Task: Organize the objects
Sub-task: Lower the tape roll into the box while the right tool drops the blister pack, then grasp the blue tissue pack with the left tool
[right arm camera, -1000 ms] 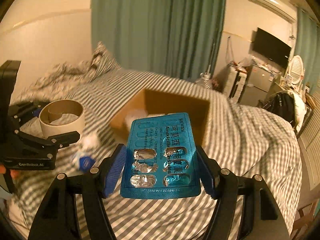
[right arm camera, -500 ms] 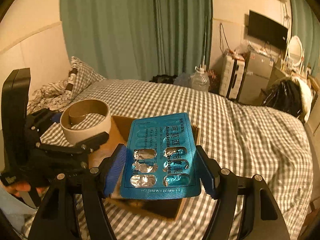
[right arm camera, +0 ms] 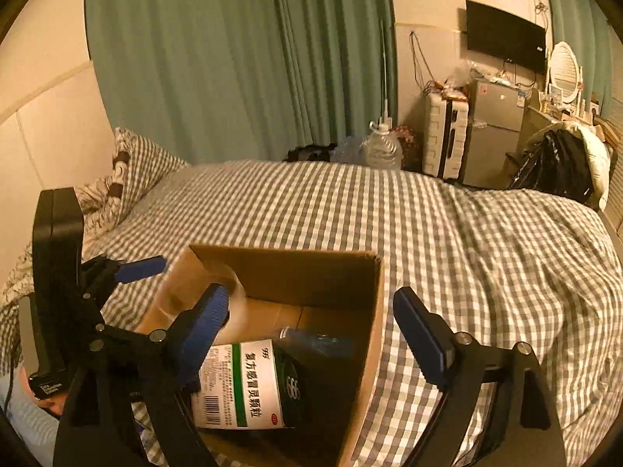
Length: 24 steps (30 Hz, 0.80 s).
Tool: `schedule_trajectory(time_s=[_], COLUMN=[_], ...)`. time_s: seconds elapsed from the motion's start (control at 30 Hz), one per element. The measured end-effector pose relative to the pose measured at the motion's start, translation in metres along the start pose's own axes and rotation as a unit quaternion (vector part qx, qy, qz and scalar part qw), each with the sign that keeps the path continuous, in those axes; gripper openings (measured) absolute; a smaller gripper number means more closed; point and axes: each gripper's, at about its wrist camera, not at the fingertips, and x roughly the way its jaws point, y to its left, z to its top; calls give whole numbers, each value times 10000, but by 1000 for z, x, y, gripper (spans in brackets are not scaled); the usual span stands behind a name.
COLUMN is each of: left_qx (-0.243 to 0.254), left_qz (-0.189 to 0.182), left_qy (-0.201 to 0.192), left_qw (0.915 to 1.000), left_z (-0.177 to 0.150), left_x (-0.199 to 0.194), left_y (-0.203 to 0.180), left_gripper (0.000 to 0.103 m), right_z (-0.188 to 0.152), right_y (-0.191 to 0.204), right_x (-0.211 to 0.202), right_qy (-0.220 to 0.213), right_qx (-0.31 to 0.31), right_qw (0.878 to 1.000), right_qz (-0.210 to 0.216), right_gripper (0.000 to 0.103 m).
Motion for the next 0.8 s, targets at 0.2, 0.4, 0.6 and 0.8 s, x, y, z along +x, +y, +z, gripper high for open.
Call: schedule_trajectory(time_s=[0.2,0.4,0.6,0.8], left_qx=[-26,-134,-222,-139], left_qz=[189,269,265,386], left_qy=[-321,-739,-1031,-1085], left_qw=[9993,9968,9941,9933], left_z=[6,3,-21,-62], left_x=[-60,-141,-217,-265], left_y=[2,8,19,23], left_gripper=[103,103,103,103], right_z=[4,4,-7,-39], right_y=[21,47,77,109], right_x=[-57,-135,-203,-236], right_qy=[-292,-672,-1080,-1163], right_qx=[-269,-515,-757,-964], right_qw=[9991,9955,9891,9858], right_qz=[-177,-432,-653,-731], right_gripper=[87,90,99,103])
